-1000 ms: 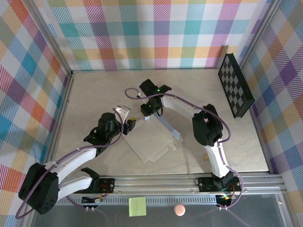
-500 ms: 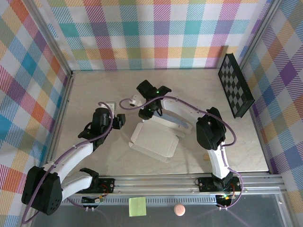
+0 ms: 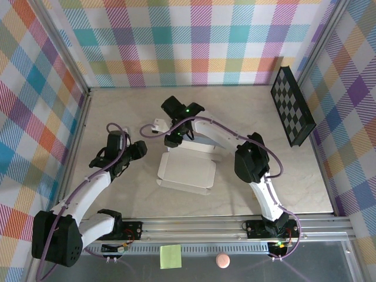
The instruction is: Fold the paper box
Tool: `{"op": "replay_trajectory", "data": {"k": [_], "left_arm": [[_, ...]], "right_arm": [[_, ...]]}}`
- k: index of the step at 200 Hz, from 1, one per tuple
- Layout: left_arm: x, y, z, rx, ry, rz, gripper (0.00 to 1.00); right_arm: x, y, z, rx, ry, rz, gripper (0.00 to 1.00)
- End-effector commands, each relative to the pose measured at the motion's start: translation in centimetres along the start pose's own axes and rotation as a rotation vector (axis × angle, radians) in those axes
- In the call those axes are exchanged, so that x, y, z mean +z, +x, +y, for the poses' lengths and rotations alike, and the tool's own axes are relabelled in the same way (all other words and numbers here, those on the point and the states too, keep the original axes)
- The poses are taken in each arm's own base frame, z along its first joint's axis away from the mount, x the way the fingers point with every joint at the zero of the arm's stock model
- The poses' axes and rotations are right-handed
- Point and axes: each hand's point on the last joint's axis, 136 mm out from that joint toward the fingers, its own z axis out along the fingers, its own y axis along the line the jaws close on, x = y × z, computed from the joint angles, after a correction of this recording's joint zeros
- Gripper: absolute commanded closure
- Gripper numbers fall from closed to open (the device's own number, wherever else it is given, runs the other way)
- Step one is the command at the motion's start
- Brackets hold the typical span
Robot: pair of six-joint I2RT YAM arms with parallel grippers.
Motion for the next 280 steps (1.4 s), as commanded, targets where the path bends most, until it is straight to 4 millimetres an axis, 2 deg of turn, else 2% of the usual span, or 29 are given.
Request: {"op": "replay_trajectory", "data": {"k": [1, 53, 125, 143, 166, 184, 203, 247, 280], "left_arm": [[-0.6, -0.1, -0.6, -0.049, 0.031, 0.062, 0.39], [-0.7, 0.1, -1.8, -0.004, 0.090, 0.116, 0.40], [-0.9, 0.2, -2.6, 0.021, 0.128, 0.138, 0.40], [-1.1, -0.1, -3.0, 0.022, 0.145, 0.133, 0.40], [-1.3, -0.4, -3.4, 0.016, 0.159, 0.129, 0.40], [-1.5, -0.9, -3.8, -0.001, 0.174, 0.126, 0.40], [-1.6, -1.1, -4.5, -0.010, 0.203, 0.132, 0.41], [-1.8, -1.8, -5.9, -0.009, 0.262, 0.143, 0.42], [-1.8, -2.0, -7.7, 0.007, 0.320, 0.164, 0.44]], "right_arm": [[1.4, 0.3, 1.2, -0.028, -0.061, 0.032, 0.90], [3.4, 1.4, 2.6, -0.045, -0.107, 0.082, 0.84], [5.0, 4.2, 4.6, -0.069, -0.169, 0.171, 0.81], [4.8, 4.1, 4.8, -0.057, -0.176, 0.163, 0.77], [3.1, 2.4, 3.7, -0.035, -0.115, 0.113, 0.67], [0.7, 0.5, 2.5, 0.005, -0.061, 0.047, 0.53], [-1.9, -1.0, 2.5, 0.054, -0.074, -0.021, 0.40], [-6.1, -1.7, 2.0, 0.157, -0.035, -0.095, 0.34], [-9.0, -0.7, 1.0, 0.293, 0.024, -0.158, 0.34]]}}
